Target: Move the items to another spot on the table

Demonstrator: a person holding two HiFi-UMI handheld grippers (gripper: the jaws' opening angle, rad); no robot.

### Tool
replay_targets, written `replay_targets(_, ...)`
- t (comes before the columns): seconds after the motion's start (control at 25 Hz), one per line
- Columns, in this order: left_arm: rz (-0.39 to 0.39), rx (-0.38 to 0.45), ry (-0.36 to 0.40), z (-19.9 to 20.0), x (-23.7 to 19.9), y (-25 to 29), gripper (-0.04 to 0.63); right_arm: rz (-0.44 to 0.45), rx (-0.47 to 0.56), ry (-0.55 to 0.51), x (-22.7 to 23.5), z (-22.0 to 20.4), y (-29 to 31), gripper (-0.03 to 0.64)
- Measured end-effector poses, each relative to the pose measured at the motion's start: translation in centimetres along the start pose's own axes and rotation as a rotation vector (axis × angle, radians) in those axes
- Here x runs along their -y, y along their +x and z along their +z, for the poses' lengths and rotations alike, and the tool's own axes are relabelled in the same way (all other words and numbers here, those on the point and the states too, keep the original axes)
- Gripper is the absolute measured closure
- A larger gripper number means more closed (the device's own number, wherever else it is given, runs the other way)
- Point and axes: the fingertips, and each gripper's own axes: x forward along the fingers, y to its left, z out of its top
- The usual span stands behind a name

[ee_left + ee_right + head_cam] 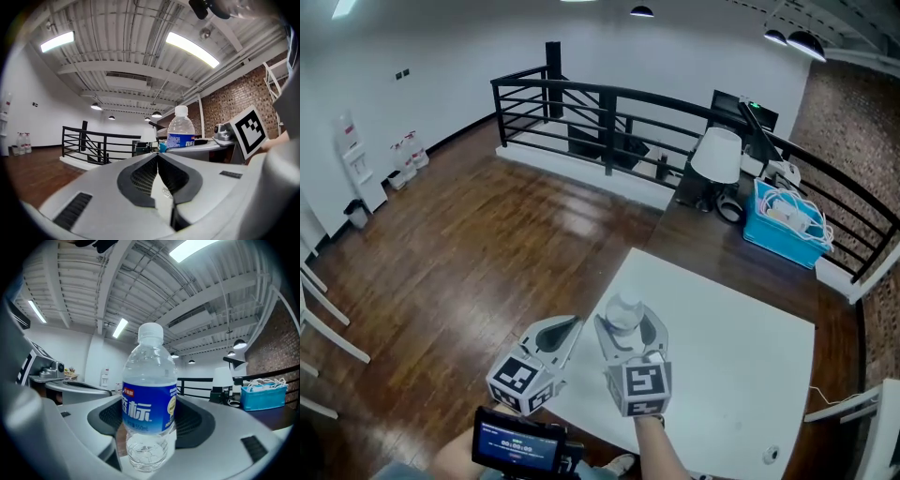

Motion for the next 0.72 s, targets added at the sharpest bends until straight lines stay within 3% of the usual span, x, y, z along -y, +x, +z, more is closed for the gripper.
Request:
replay_targets(0.28, 0.019, -0.014, -0.001, -1.6, -3.3, -1.5, 0.589, 0.016, 0.0, 0.0, -2.7, -1.8, 2.8, 0.322)
replay_targets(0.72, -0.049, -0.043, -0.011, -4.6, -5.0, -0.5, 0.59, -0.024, -0.047, -0.026, -3.4, -7.6, 5.1, 0.321)
